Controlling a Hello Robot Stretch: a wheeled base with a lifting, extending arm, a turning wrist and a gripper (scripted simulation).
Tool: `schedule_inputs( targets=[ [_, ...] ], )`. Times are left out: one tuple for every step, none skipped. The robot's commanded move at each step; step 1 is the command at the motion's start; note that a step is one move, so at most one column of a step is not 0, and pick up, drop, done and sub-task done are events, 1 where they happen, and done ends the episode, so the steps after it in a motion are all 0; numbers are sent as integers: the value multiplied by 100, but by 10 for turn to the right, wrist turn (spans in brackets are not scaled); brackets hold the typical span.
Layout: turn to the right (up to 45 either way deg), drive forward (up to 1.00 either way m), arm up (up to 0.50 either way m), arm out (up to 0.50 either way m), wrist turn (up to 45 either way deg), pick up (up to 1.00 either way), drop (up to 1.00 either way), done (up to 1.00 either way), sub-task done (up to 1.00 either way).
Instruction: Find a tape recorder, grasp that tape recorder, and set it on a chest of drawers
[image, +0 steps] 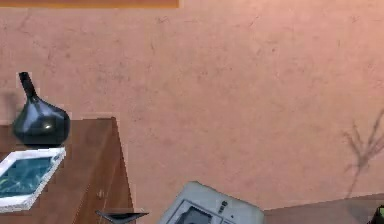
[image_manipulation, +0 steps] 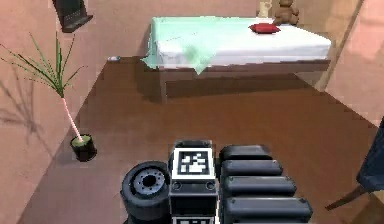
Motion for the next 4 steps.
schedule_inputs(
  targets=[
    [-450, 0, 0, 0, 0, 0, 0, 0, 0],
    [-450, 0, 0, 0, 0, 0, 0, 0, 0],
    [-450, 0, 0, 0, 0, 0, 0, 0, 0],
    [-420, 0, 0, 0, 0, 0, 0, 0, 0]
  ],
)
